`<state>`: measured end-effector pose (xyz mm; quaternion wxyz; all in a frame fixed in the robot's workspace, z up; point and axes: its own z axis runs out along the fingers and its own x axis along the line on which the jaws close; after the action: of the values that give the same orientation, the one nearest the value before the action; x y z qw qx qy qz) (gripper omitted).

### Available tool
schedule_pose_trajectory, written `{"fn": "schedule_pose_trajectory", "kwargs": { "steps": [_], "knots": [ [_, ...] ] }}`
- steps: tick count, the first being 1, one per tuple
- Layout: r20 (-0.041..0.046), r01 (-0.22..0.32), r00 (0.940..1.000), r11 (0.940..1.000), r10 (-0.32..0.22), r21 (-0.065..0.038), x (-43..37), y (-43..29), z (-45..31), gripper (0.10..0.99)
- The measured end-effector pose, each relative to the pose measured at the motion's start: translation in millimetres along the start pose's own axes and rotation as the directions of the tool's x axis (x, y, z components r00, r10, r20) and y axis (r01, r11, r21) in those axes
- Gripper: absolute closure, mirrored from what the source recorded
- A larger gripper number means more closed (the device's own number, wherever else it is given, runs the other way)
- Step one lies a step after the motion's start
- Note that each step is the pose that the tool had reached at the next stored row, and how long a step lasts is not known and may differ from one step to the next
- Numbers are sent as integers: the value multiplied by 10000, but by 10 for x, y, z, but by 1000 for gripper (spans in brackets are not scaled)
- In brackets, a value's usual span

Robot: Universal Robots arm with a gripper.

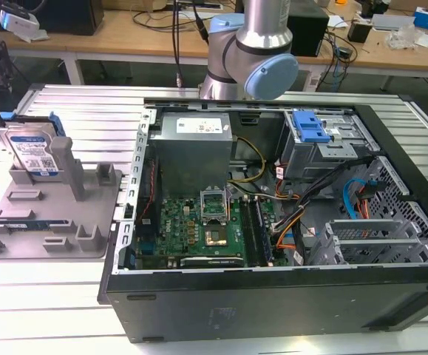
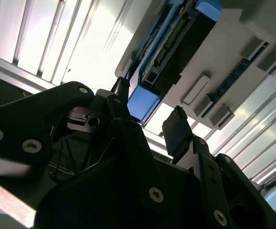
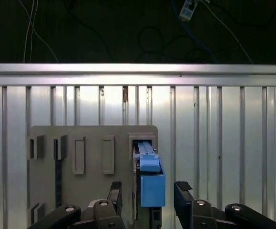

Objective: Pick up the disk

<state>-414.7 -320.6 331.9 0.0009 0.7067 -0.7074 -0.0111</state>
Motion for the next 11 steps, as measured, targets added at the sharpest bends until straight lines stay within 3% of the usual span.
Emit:
{"fn": "schedule_pose_trajectory", "kwargs": {
  "steps": [11],
  "knots": [
    [-3, 0, 10000, 10000, 0, 0, 1, 4, 79, 529]
  ]
}}
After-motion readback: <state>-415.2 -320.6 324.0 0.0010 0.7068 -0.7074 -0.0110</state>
